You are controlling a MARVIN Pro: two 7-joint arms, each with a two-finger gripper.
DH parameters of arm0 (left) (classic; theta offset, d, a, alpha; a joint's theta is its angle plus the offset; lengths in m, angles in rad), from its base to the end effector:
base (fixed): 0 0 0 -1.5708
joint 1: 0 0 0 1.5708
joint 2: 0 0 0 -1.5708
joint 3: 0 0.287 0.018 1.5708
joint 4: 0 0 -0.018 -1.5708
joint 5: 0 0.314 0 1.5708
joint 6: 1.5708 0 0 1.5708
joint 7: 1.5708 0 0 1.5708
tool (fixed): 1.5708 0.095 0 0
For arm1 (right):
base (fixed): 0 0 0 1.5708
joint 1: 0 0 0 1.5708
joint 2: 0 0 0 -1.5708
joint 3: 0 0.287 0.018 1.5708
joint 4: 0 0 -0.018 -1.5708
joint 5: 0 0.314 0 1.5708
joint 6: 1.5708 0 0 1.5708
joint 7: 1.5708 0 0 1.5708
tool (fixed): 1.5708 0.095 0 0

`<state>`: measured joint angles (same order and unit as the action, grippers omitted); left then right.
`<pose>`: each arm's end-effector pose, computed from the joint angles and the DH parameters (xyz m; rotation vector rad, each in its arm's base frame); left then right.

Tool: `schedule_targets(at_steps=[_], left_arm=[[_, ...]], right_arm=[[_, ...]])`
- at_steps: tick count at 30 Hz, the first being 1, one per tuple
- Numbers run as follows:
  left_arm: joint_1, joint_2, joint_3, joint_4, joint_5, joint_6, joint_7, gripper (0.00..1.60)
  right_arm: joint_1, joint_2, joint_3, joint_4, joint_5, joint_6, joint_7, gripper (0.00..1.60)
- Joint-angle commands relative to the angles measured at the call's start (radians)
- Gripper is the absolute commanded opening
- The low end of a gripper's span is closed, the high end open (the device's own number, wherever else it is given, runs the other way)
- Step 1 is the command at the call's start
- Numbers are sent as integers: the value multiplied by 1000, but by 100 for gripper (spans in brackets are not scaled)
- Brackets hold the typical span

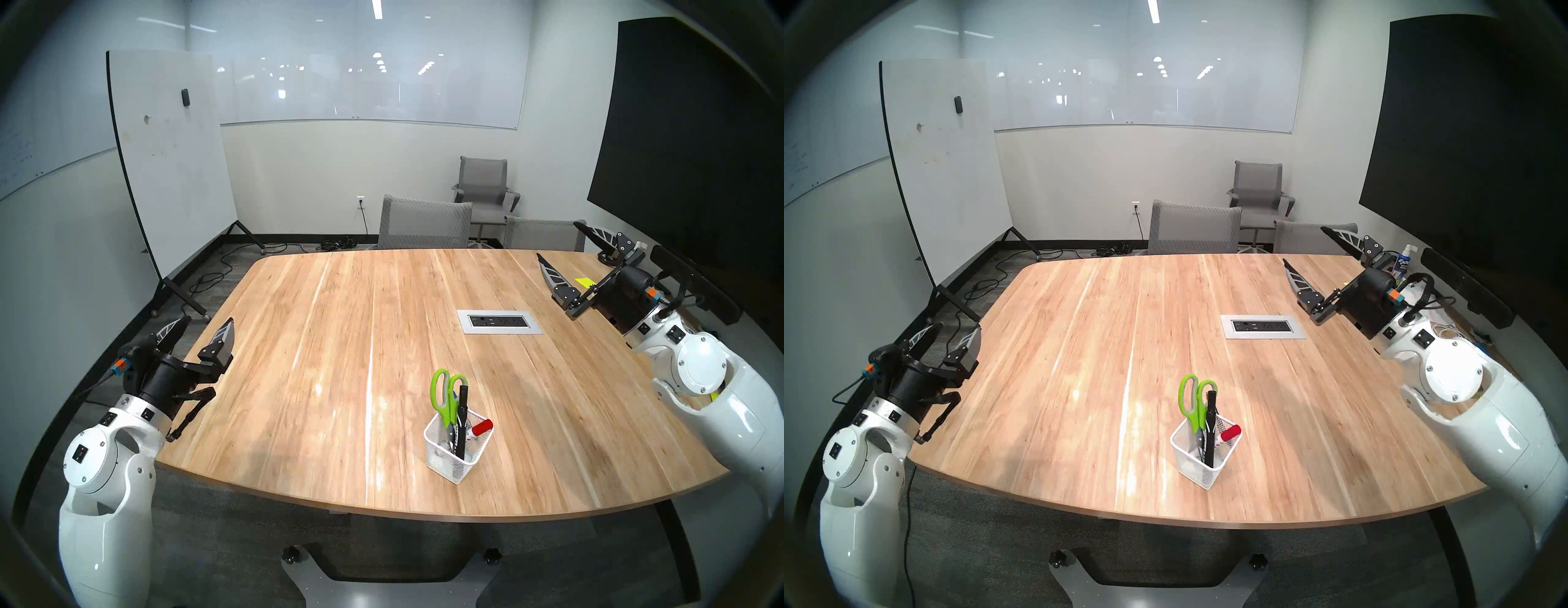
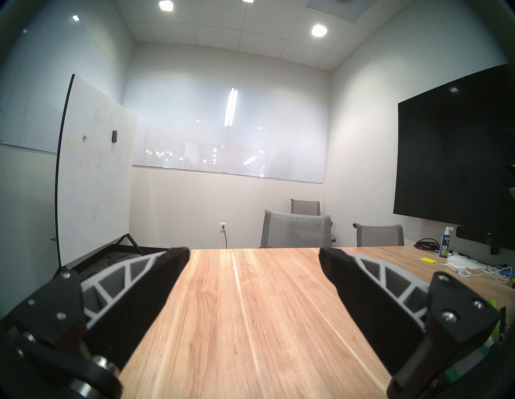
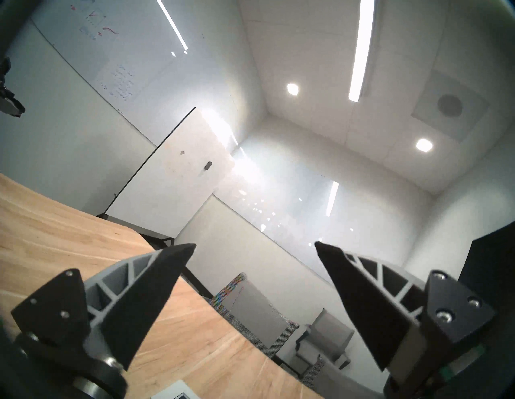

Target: Place the pen, the marker, and the scissors into the pen holder

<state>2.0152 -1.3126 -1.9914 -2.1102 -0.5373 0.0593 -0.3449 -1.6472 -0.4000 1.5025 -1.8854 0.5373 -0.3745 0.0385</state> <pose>0.2918 0.1399 -0.1955 1.9207 -0.0611 2.2689 0.3900 -0.1328 -0.0997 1.5296 1.0653 2.4482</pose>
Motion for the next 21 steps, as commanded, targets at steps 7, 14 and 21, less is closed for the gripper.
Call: schedule_targets(at_steps=[7,14,21], left_arm=[[-1,-2,-4,-20,-1,3,0,160],[0,-4,-5,-23,0,6,0,160],[1,-7,-7,-27,0,14,1,160]], right_arm=[[-109,145,144,-31,298,219,175,160],[-168,211,246,-14,420,376,316,160],[-228,193,314,6,461,497,434,160]])
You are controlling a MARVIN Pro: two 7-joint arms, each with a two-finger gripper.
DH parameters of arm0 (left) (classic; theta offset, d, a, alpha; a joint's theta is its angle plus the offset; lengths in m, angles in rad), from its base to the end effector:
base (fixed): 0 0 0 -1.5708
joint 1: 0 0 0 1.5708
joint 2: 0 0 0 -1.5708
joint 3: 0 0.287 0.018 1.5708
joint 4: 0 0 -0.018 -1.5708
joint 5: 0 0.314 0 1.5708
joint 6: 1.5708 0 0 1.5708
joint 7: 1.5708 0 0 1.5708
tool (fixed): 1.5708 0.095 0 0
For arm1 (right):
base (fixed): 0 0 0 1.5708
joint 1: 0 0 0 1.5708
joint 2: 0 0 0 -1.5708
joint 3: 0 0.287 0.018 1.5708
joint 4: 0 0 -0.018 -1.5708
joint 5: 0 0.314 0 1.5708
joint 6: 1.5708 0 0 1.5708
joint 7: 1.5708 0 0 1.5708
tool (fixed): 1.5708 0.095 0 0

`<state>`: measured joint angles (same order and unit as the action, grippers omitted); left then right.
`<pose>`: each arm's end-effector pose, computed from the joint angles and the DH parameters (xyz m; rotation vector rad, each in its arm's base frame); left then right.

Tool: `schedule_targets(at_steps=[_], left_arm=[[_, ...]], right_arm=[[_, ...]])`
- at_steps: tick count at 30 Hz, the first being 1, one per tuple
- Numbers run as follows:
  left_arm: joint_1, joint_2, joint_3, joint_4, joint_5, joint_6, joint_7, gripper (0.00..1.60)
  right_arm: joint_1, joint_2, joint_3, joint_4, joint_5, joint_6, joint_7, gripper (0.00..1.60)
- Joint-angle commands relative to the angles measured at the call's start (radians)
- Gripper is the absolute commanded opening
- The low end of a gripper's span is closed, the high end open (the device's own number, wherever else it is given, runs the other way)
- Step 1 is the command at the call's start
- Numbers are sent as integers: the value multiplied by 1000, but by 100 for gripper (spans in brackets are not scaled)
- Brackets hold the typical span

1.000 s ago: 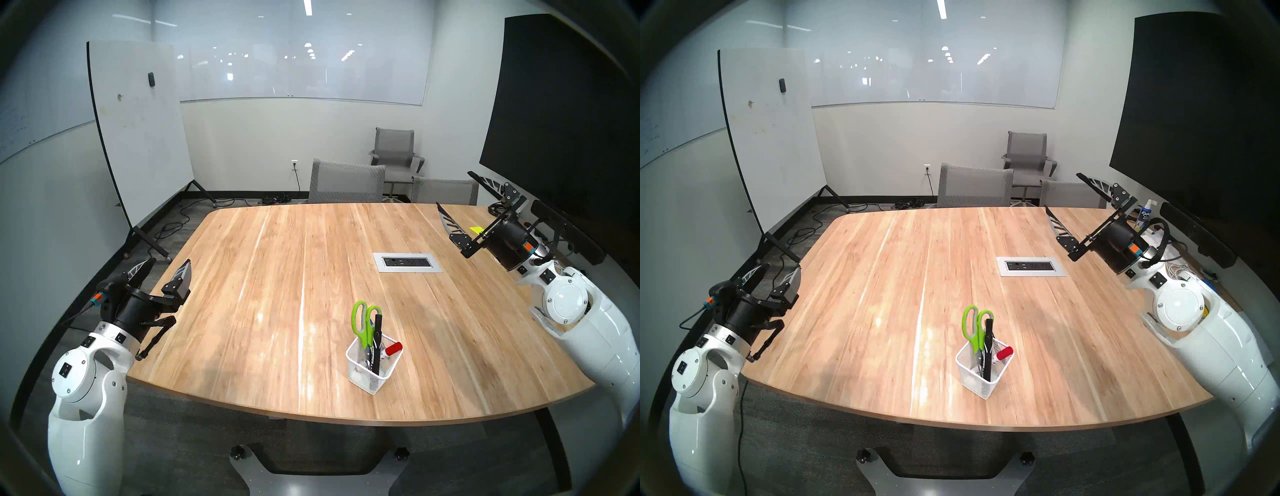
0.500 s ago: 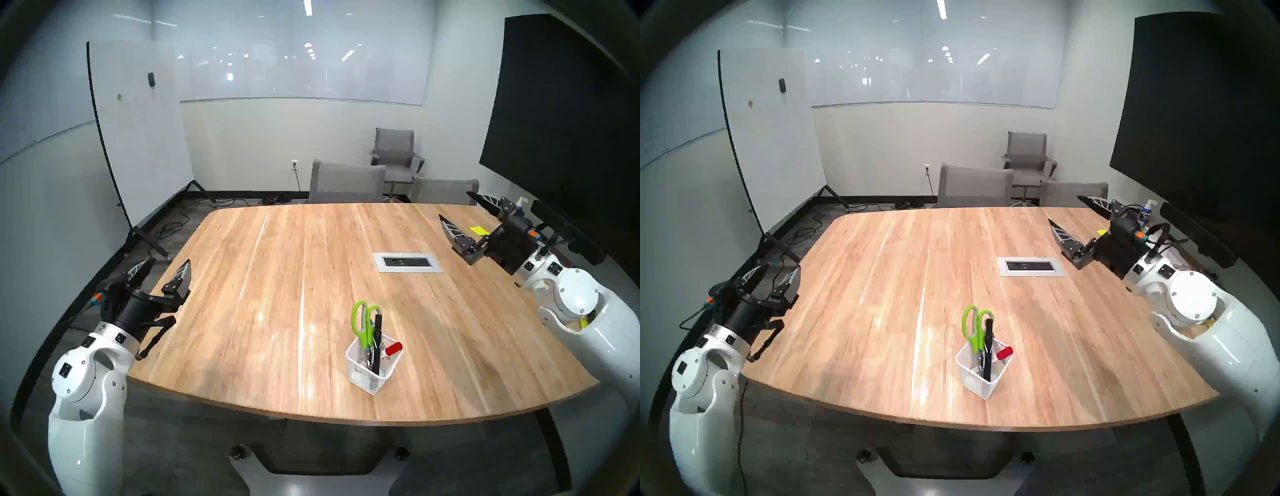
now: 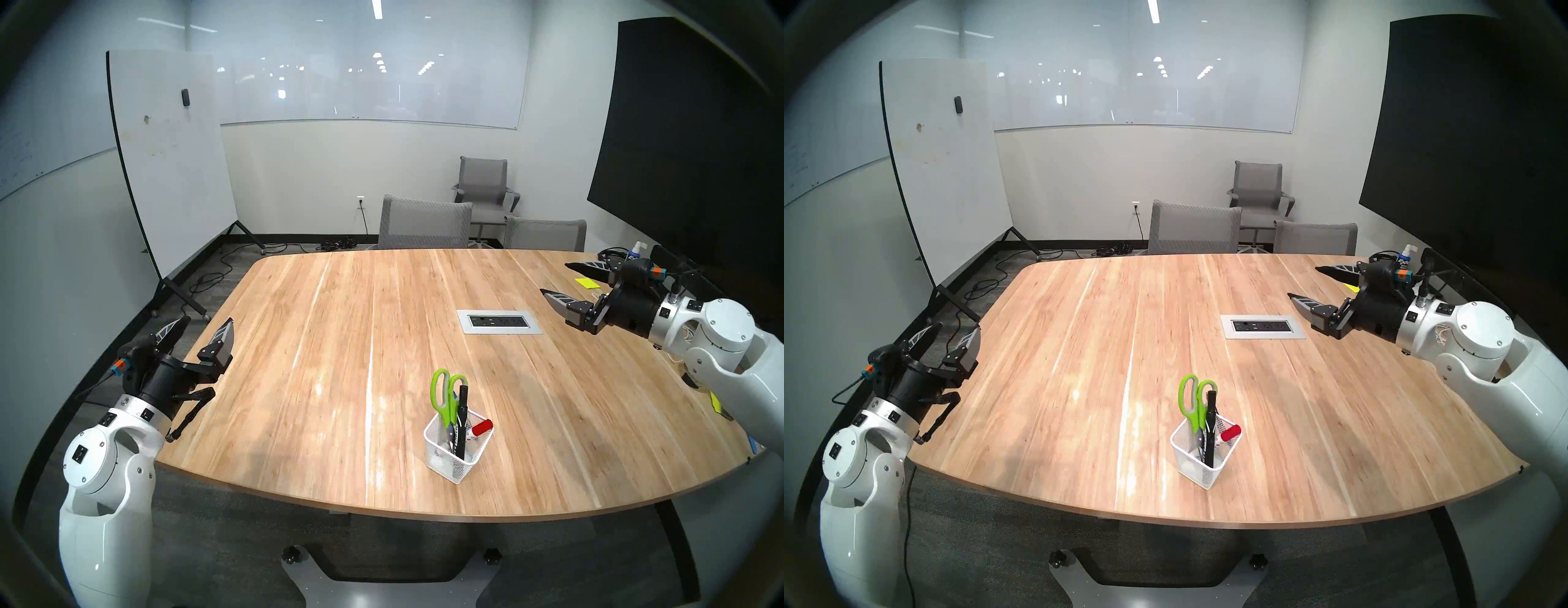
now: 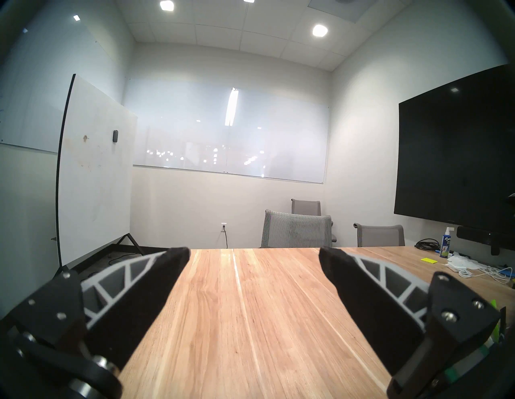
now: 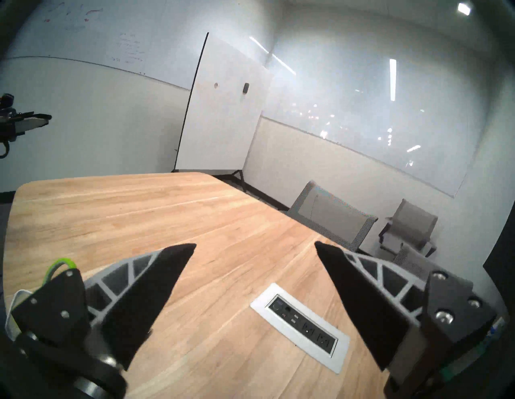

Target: Place the pen, the marker, and the scissors into the pen holder

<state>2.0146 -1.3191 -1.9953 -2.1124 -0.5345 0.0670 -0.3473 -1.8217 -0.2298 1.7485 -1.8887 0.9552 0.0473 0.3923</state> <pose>0.2913 0.1402 -0.1956 1.9257 -0.0558 2.2655 0.3849 -0.1591 -0.0882 -2.0319 -1.0544 -1.8760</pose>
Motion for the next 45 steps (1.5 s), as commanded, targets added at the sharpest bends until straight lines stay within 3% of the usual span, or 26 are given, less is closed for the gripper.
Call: schedule_targets(at_steps=[1,12,20,35,45], left_arm=[[1,-1,-4,-25,-2,7,3,160],[-1,-5,-6,-26,1,11,0,160],[-2,-8,-7,-26,3,13,-2,160],[-4,-12,-8,-27,6,15,-5,160],[-5,-14,-9,-26,7,16,-7,160]], right_arm=[[-55,17,64,9,37,81,80,160],[54,8,-174,3,37,78,20,160],[133,-35,-276,12,5,110,26,160],[108,-77,-308,60,-16,77,55,160],[118,-132,-368,95,-61,64,61,160]])
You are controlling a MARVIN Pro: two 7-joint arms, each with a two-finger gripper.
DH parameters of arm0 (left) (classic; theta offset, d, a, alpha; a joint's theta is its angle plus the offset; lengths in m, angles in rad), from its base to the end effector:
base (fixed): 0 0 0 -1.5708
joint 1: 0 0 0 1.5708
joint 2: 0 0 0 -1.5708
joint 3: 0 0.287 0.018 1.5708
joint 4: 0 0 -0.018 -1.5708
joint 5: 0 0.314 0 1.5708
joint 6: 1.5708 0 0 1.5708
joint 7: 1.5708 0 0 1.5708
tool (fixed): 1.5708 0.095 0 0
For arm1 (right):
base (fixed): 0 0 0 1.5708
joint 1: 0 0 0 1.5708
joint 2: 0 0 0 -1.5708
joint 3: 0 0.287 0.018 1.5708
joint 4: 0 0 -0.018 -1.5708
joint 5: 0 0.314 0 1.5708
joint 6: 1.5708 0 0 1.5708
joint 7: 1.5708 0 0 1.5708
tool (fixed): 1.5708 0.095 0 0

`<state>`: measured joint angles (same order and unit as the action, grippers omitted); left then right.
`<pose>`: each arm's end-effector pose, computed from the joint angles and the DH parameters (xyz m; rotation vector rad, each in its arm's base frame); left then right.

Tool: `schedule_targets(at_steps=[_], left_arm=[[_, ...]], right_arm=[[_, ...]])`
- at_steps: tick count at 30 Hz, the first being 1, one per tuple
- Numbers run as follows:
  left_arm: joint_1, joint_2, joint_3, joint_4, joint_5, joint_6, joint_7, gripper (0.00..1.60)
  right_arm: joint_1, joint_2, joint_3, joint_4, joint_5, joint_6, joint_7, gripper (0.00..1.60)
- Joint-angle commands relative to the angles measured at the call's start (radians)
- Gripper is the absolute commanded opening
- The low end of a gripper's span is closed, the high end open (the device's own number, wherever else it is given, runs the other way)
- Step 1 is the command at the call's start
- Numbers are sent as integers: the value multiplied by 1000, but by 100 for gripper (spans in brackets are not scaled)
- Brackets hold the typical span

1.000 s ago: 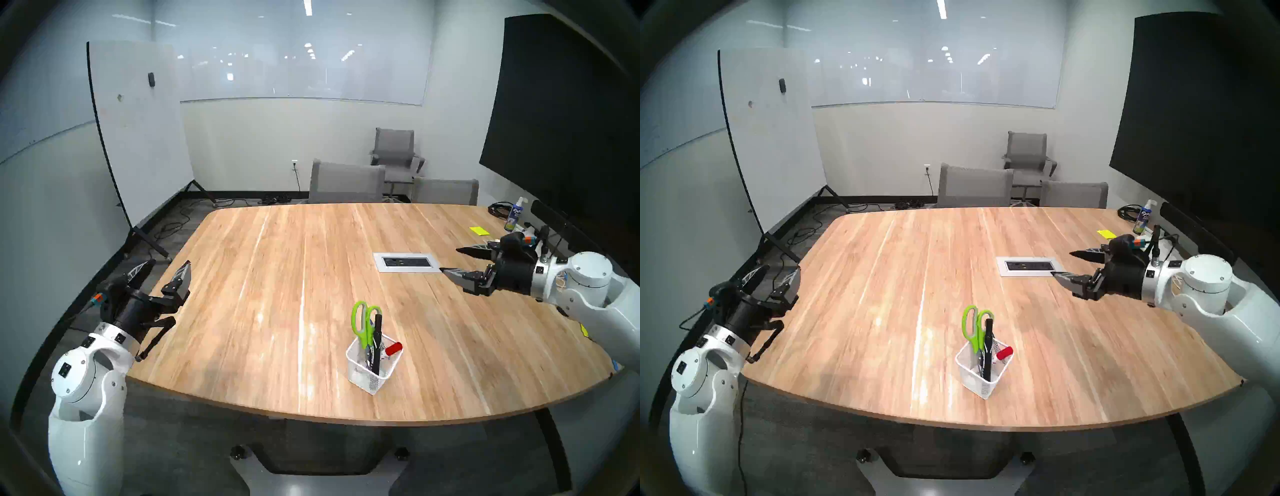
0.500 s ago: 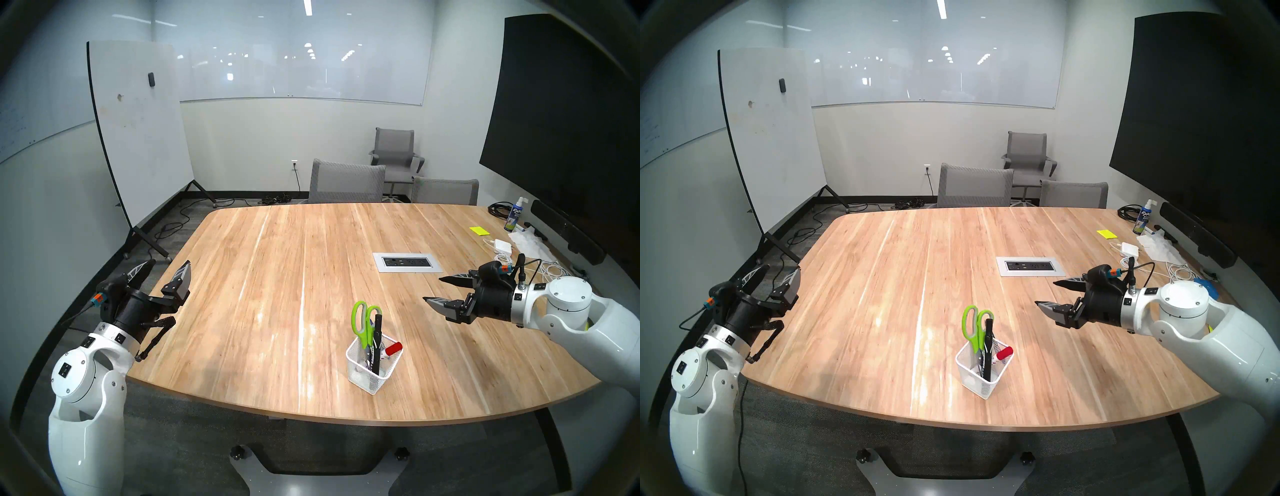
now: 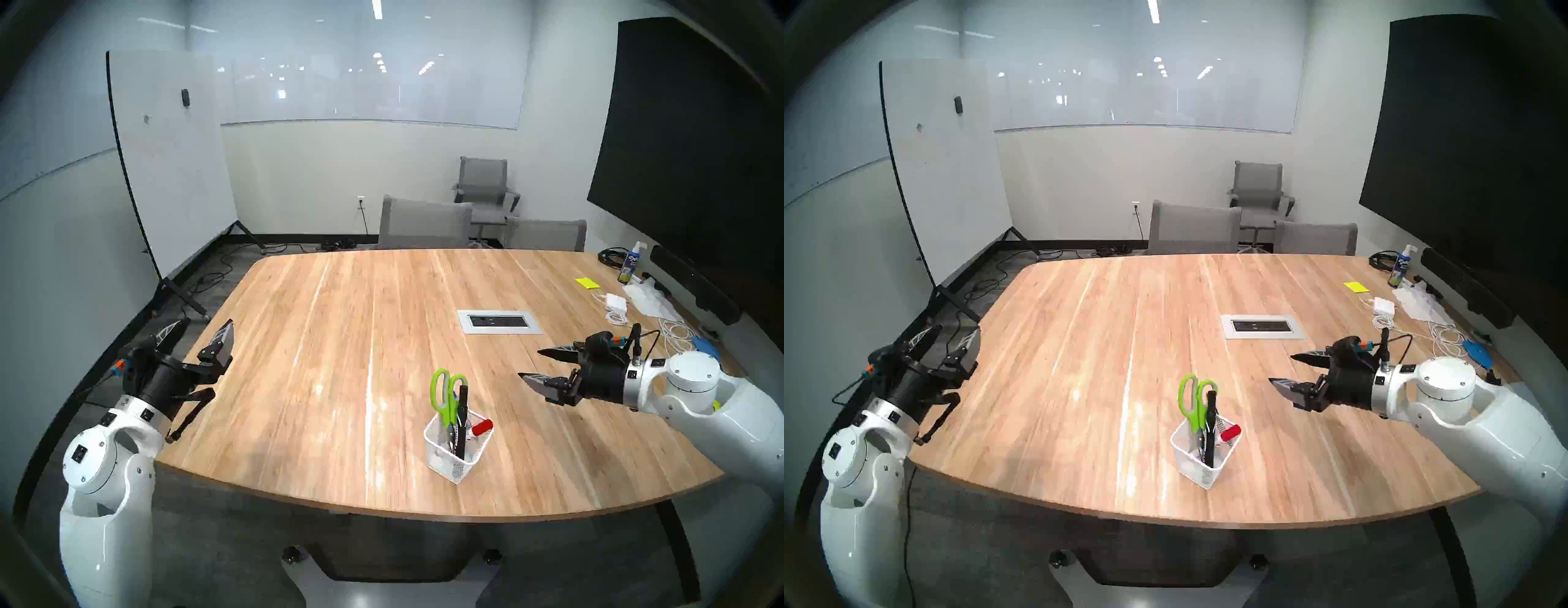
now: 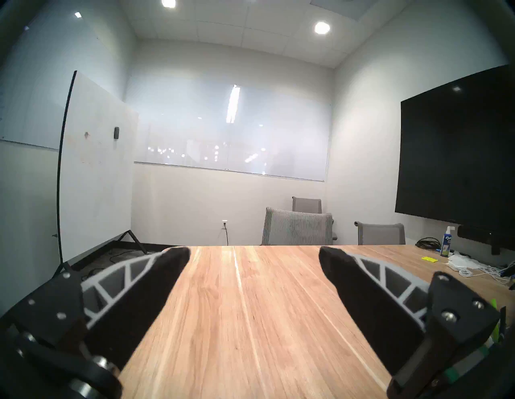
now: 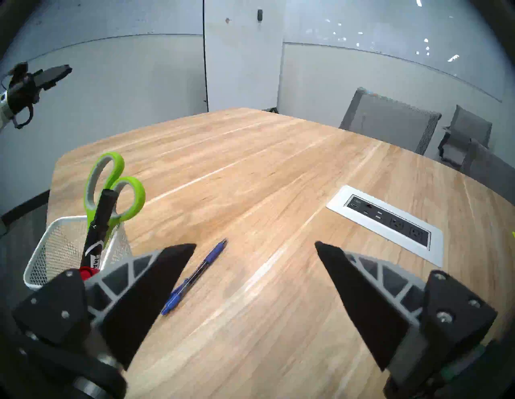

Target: Place the pen, the marker, and the scissors into the pen holder

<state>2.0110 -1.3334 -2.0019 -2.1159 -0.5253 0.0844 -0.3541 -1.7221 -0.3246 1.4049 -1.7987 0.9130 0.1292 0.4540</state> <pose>0.2907 0.1404 -0.1960 1.9370 -0.0481 2.2568 0.3654 -0.1470 -0.2130 -2.2014 -0.9416 -1.4532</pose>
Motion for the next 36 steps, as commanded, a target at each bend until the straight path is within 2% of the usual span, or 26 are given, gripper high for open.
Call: schedule_targets(at_steps=[1,14,27,36], left_arm=[[-2,0,-3,-23,-2,-1,-1,160],[-3,-3,-4,-23,1,1,-4,160],[-5,-7,-5,-23,3,2,-7,160],[-6,-9,-6,-23,5,3,-9,160]], right_arm=[[20,-42,-33,8,-25,-20,0,160],[50,-116,-119,29,-84,-13,-7,160],[11,-122,-166,23,-115,-18,-28,160],[57,-171,-206,17,-150,10,-40,160]])
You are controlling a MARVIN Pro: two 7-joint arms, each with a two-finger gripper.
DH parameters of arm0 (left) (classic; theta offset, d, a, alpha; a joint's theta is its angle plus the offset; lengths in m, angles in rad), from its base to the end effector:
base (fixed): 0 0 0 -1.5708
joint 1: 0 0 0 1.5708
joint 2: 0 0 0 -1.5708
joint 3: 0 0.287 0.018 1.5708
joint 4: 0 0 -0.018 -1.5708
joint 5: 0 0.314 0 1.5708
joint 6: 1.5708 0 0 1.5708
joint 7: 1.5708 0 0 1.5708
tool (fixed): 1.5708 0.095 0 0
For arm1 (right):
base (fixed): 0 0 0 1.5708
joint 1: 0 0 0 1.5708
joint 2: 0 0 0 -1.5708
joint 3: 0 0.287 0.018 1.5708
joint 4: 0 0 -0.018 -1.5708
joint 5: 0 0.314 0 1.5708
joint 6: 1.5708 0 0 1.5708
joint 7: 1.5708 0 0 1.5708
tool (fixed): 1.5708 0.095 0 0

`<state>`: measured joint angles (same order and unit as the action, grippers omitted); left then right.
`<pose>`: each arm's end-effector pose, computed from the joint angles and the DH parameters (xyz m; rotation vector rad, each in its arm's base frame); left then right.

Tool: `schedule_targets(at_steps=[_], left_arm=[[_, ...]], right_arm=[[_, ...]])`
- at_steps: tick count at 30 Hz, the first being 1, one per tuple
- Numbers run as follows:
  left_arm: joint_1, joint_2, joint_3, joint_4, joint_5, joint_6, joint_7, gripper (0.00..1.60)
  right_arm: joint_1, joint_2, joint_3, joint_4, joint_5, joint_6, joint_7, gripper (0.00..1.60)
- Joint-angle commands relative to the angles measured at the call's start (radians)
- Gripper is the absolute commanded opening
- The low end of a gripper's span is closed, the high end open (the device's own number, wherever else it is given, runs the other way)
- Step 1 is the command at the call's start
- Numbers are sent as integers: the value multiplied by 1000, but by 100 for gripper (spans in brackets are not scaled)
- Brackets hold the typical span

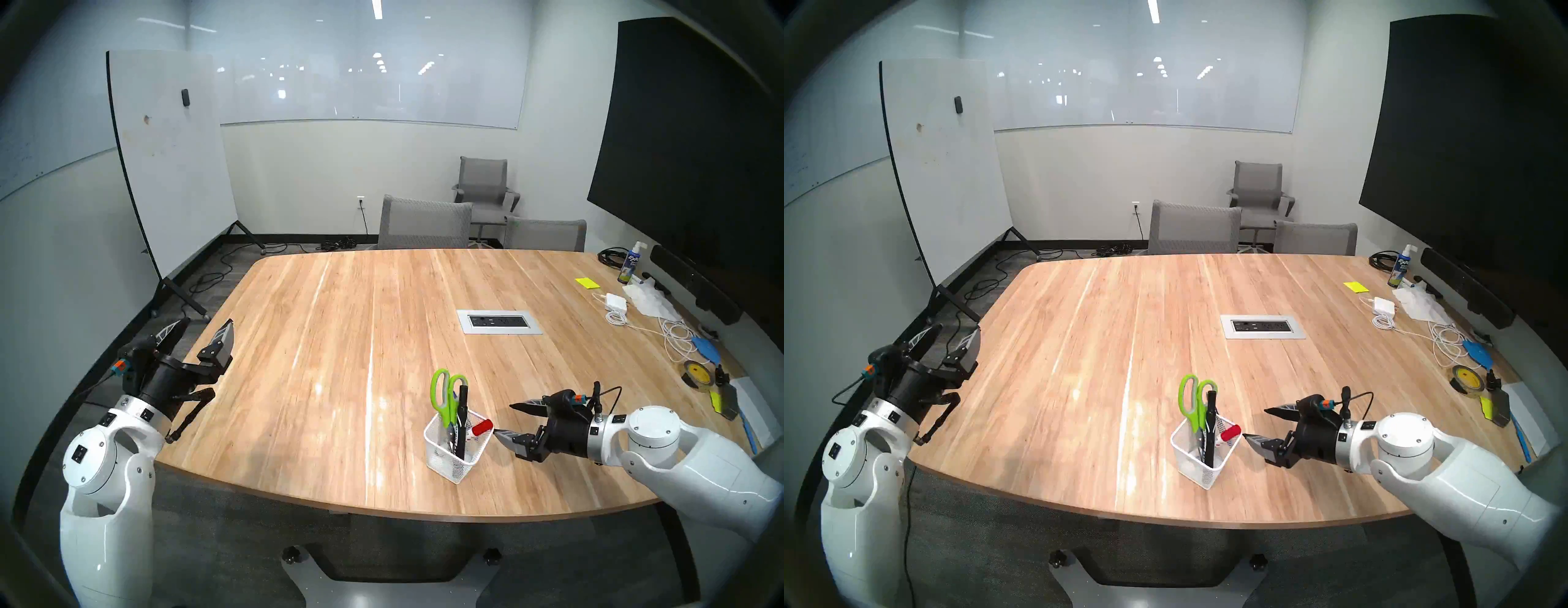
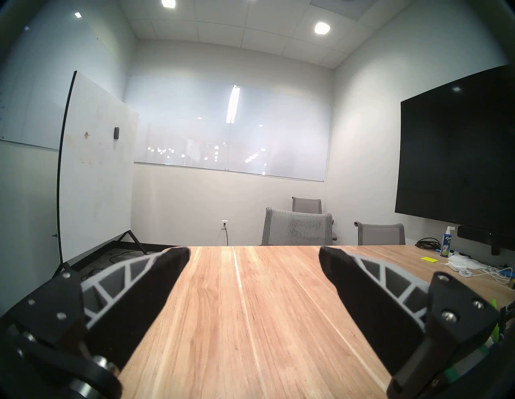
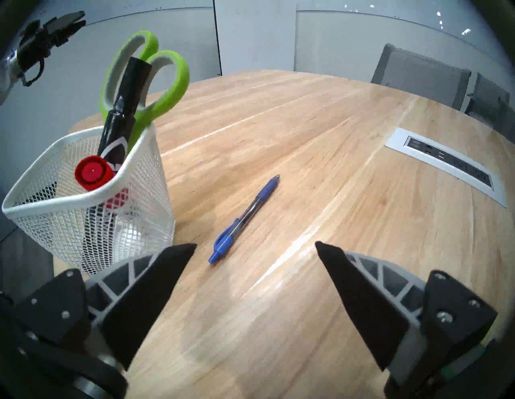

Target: Place the pen, the marker, and the scissors into the pen holder

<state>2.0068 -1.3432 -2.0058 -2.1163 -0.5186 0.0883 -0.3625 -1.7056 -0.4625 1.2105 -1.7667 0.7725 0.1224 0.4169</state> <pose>0.2906 0.1403 -0.1959 1.9357 -0.0478 2.2576 0.3345 -0.1069 -0.2991 -2.2315 -0.9399 -1.2957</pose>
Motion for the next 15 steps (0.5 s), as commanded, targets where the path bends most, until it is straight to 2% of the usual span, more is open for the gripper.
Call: schedule_targets(at_steps=[1,15], left_arm=[[-2,0,-2,-22,-1,-1,-1,160],[-4,-3,-4,-22,1,1,-4,160]], right_arm=[[48,-40,-17,-15,-15,20,-3,160],[127,-121,-81,-26,-71,85,-15,160]])
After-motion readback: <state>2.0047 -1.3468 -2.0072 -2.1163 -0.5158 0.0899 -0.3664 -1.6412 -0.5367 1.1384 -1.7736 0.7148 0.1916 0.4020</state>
